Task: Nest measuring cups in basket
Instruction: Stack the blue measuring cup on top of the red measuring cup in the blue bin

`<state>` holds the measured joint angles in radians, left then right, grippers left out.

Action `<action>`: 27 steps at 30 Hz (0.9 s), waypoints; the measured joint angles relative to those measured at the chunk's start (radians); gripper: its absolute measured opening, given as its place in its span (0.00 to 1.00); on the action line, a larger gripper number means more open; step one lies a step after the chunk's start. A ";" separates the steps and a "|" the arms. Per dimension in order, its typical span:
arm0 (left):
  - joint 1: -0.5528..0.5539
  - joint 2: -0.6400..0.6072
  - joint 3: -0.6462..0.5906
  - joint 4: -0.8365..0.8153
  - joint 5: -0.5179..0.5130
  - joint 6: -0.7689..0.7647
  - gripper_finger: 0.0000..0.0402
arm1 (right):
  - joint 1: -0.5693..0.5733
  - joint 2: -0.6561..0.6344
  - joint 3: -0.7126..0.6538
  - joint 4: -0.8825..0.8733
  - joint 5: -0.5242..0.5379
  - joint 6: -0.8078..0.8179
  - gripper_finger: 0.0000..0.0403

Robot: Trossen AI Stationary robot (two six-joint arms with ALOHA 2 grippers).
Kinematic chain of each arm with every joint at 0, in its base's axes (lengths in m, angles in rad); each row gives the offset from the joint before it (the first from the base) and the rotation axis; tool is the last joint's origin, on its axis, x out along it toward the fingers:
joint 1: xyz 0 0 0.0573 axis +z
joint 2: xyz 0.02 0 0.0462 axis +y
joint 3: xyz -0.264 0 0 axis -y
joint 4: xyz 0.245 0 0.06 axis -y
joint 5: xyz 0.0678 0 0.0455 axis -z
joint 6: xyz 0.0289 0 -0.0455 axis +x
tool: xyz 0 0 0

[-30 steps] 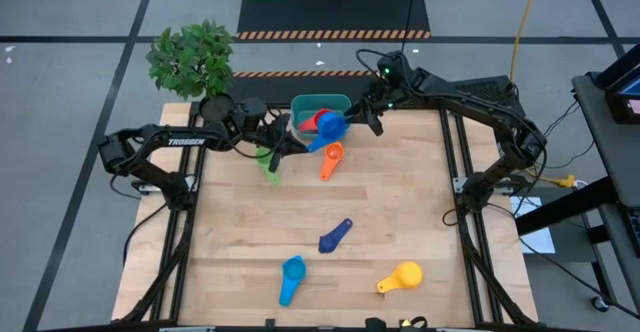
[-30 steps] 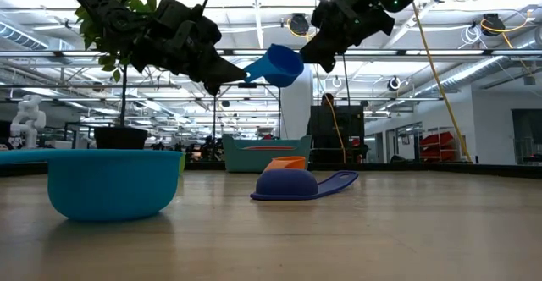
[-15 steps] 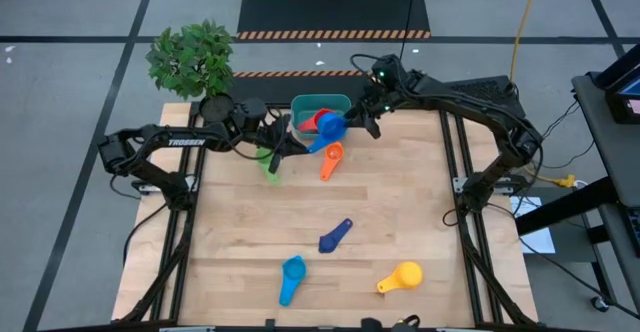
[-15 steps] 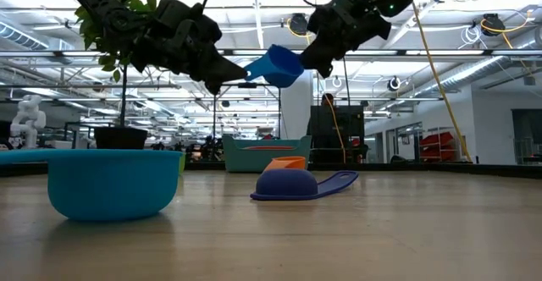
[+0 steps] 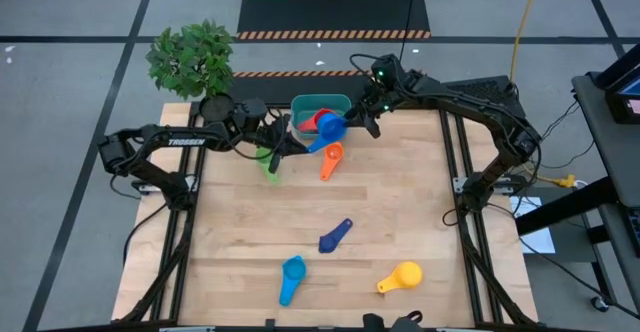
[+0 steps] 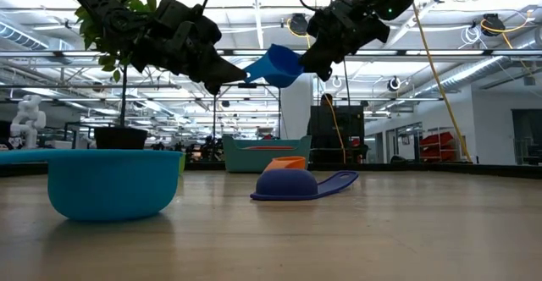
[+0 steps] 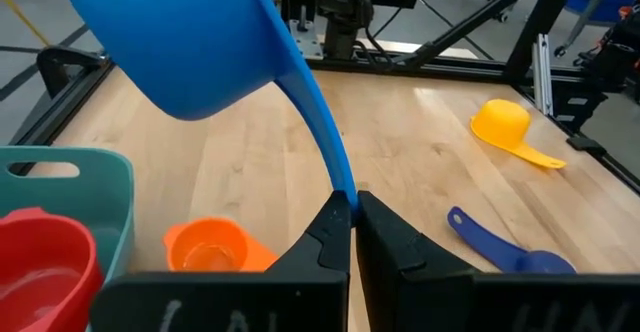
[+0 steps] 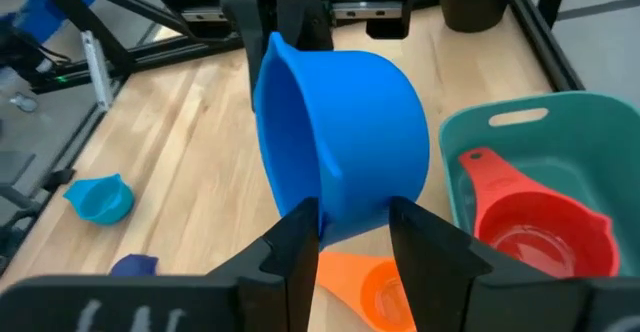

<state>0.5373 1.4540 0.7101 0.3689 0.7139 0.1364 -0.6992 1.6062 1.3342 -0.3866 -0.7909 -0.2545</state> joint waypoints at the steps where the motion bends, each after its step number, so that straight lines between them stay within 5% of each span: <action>1: 0.000 0.000 0.000 0.000 0.000 0.000 0.01 | -0.004 0.000 0.000 0.000 -0.010 0.000 0.29; 20: 0.000 0.000 0.000 -0.025 0.000 -0.001 0.01 | -0.007 0.000 0.000 0.017 -0.026 0.005 0.29; 27: 0.000 0.000 0.000 -0.025 0.000 -0.003 0.01 | -0.007 0.000 0.000 0.017 -0.026 0.006 0.20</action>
<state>0.5372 1.4540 0.7101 0.3441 0.7143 0.1336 -0.7064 1.6066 1.3342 -0.3698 -0.8169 -0.2481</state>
